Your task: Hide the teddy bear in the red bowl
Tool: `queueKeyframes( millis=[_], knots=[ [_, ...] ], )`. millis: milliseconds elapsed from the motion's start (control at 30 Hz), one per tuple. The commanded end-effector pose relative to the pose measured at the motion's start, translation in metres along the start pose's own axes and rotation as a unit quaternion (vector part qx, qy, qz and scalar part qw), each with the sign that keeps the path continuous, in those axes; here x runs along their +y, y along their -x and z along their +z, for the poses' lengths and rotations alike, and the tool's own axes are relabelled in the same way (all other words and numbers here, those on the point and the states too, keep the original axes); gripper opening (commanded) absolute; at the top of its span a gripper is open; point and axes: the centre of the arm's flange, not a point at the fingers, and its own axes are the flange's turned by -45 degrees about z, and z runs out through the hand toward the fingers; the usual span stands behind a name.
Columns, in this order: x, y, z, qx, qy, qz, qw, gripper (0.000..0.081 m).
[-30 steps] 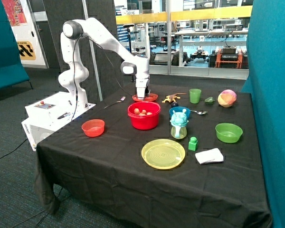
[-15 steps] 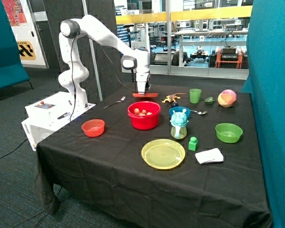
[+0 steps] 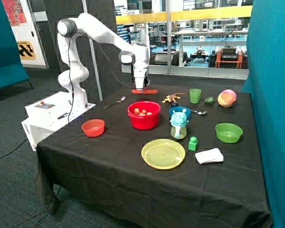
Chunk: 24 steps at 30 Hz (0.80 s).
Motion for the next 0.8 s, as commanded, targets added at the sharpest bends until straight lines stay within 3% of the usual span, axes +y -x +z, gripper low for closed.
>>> queueKeyframes(
  millis=[0,467,633,667,767],
  knots=[
    [0.017,0.005,-0.021,-0.0004,0.00172,0.049,0.9988,0.0],
    [0.03,0.012,-0.057,-0.0003,0.00174,0.108,0.9942,0.0],
    [0.045,0.011,-0.072,-0.0002,0.00175,0.141,0.99,0.0],
    [0.05,0.011,-0.074,-0.0002,0.00175,0.158,0.9874,0.0],
    [0.058,0.013,-0.074,-0.0002,0.00176,0.173,0.985,0.0]
  ],
)
